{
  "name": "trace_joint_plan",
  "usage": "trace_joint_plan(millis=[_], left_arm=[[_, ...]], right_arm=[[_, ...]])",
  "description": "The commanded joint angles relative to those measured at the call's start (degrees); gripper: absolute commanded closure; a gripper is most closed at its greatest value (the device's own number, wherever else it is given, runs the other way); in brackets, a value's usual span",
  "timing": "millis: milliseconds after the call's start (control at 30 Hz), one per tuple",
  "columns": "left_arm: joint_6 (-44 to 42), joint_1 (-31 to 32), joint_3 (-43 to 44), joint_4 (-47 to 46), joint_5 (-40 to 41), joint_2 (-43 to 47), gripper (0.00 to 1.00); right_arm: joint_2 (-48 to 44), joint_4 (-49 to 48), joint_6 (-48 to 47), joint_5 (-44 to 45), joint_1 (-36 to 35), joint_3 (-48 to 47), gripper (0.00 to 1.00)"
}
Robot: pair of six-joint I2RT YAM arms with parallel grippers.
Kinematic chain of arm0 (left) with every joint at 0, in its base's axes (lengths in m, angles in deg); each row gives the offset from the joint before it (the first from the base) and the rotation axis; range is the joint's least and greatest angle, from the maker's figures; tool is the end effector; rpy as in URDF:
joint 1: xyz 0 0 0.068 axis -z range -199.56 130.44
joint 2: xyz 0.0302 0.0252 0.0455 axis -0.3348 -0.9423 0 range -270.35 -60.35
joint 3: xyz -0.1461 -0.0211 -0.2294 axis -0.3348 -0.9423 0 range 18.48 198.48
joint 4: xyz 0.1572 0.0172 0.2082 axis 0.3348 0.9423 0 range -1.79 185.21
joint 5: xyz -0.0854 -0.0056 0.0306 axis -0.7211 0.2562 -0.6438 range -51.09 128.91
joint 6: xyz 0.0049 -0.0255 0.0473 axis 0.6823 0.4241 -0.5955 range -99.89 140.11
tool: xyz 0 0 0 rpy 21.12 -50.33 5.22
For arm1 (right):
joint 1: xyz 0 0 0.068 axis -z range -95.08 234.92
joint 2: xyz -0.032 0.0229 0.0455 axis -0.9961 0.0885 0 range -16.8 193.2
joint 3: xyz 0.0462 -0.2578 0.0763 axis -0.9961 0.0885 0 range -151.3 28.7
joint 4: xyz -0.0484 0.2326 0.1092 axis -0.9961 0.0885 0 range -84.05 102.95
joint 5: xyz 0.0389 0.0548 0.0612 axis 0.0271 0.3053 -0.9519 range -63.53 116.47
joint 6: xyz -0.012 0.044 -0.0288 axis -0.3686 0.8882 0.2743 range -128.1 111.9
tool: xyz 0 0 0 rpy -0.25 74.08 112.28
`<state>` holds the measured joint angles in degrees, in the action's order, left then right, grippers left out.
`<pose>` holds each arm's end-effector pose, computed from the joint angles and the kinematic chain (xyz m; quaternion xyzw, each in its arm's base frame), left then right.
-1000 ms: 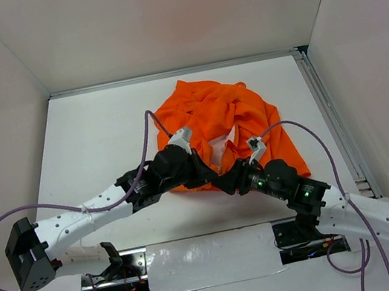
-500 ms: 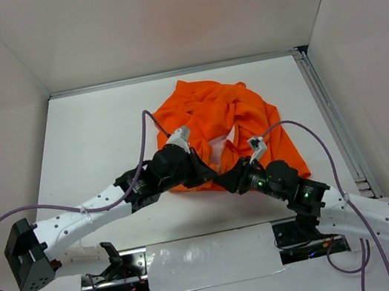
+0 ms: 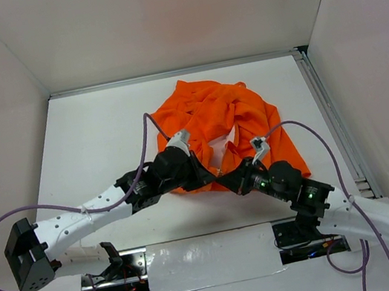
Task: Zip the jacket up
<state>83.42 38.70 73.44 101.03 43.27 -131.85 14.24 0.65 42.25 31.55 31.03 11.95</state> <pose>0.1515 -0.2398 0.2978 -0.0572 0.8609 -0.4242 0.2749 0.0934 0.1227 0.2301 0.0053 0.7602 0.4915 0.4250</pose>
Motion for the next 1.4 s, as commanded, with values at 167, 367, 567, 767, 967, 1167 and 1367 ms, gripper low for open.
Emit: trace_joint_plan(millis=[167,367,567,767,967,1167,1367], left_arm=[[-1.2,0.4,-3.1,-0.3,2.1,1.5,1.0],[-3.2,1.2,-7.6,-1.5,1.6,4.1,1.0],[-5.3,1.6,-14.2,-4.4,-0.6,9.4,1.0],[-6.8,1.6,-16.1,-3.2,-2.1,11.2,1.0],[-6.4,1.8,-13.3,3.1,-1.2,5.9,1.0],[-7.4,2.2,-13.8,5.3,-1.6,4.7,1.0],[-7.8,2.6,-10.3,10.0,3.0,4.8,1.0]], right_arm=[[3.2,15.4,5.6,-3.2,-0.5,-13.4,1.0],[7.8,24.9,10.6,-1.6,0.9,-22.0,1.0],[11.7,28.4,13.4,-10.9,9.4,-24.8,1.0],[13.0,18.6,12.7,-14.2,11.9,-23.0,1.0],[13.4,21.4,7.9,-13.3,11.8,-27.4,1.0],[18.2,33.0,1.9,-7.5,12.0,-30.6,1.0],[16.8,28.5,3.0,-12.6,11.8,-24.5,1.0]])
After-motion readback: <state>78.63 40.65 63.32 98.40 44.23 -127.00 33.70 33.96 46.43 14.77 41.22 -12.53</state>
